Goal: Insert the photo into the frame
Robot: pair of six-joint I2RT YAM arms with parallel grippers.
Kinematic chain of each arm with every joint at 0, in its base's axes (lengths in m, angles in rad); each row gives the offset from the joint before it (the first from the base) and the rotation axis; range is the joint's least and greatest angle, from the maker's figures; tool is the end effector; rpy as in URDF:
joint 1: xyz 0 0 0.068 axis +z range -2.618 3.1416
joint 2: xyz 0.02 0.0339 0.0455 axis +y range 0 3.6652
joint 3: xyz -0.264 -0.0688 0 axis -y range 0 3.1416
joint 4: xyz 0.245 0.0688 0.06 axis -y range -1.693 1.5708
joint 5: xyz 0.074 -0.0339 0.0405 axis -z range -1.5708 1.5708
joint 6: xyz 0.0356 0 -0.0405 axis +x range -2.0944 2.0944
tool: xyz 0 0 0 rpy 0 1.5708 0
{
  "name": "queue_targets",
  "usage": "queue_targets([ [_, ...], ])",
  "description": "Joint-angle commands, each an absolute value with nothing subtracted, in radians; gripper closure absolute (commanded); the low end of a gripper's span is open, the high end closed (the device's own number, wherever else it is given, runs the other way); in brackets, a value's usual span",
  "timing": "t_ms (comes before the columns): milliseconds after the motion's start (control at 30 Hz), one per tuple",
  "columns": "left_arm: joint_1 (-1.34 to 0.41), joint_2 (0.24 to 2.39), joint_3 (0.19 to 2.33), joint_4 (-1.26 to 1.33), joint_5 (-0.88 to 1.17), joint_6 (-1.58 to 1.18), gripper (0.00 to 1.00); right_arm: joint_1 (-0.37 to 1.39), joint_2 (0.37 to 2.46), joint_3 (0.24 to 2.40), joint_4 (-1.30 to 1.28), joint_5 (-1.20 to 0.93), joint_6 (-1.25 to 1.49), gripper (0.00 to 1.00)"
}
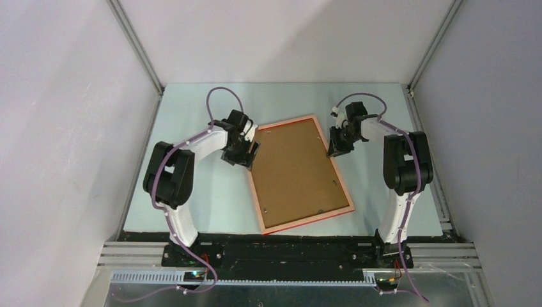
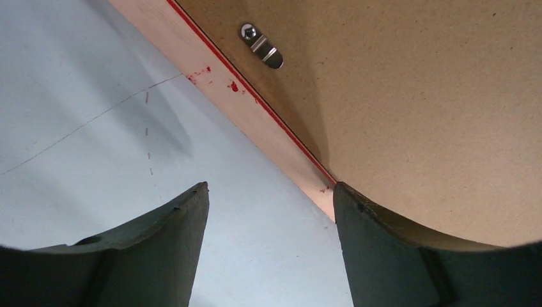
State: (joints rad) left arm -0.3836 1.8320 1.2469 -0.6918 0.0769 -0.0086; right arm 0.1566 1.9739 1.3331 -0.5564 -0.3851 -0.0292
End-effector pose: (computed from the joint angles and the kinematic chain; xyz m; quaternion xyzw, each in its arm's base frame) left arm 0.3303 -0.1363 0.1785 0.1898 0.9701 -0.0658 0.1361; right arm 0.3880 0.0748 0.1584 -0.1249 0.9570 0.1993 0.1699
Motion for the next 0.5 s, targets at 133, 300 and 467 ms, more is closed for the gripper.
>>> queue_targets([
  [133,-0.381,1.885,1.308,-0.676,0.145,-0.031,0.32,0.128,1.924,1.255,-0.599,-0.395,-0.033,0.99],
  [300,-0.38,1.917,1.339,-0.676,0.176,-0.03,0.38,0.119,1.893,1.22,-0.593,-0.415,-0.045,1.0],
  [467,-0.381,1.945,1.367,-0.676,0.189,-0.027,0.5,0.105,1.86,1.177,-0.597,-0.454,-0.064,1.0],
])
